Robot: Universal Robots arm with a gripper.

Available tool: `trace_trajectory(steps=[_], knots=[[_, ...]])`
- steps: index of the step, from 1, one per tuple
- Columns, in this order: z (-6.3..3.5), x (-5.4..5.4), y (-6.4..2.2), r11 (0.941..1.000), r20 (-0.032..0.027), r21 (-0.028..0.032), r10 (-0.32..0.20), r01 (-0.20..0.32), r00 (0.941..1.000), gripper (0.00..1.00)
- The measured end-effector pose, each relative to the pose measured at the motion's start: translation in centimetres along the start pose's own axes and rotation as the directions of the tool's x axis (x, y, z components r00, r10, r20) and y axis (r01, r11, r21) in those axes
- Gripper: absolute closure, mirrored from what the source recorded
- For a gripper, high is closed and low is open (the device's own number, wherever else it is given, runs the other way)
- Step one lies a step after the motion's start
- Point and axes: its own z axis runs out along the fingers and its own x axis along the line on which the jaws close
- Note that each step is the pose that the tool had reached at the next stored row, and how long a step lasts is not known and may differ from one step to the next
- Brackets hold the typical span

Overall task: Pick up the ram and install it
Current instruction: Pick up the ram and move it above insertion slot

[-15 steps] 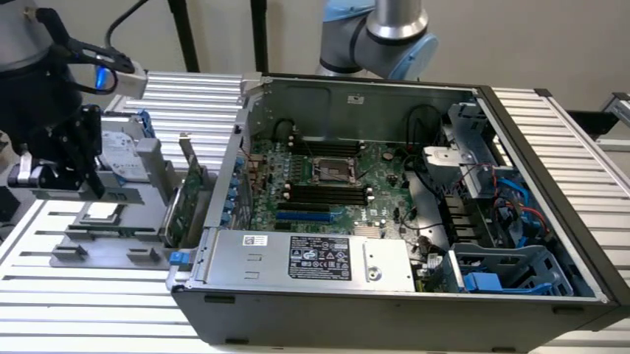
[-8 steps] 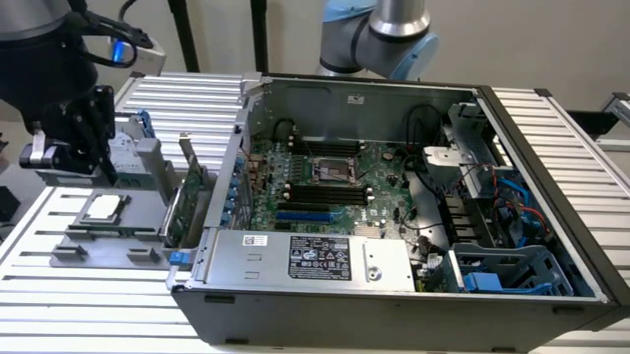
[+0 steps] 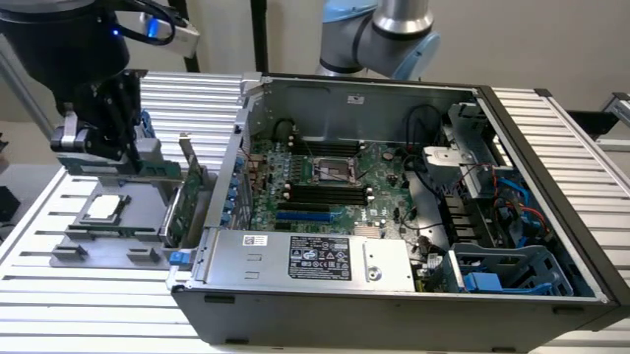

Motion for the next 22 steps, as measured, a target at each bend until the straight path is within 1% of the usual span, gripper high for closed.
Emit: trace_trajectory(steps=[5,12,22], knots=[[-0.42,0.1,-2.26,1.0000,0.0004,0.0000,0.000,0.000,1.0000,1.00],[-0.73,0.1,-5.42,1.0000,0.0007,0.0000,0.000,0.000,1.0000,1.00],[-0.89,0.2,-9.96,1.0000,0.0048,0.0001,0.000,0.000,1.0000,1.00]])
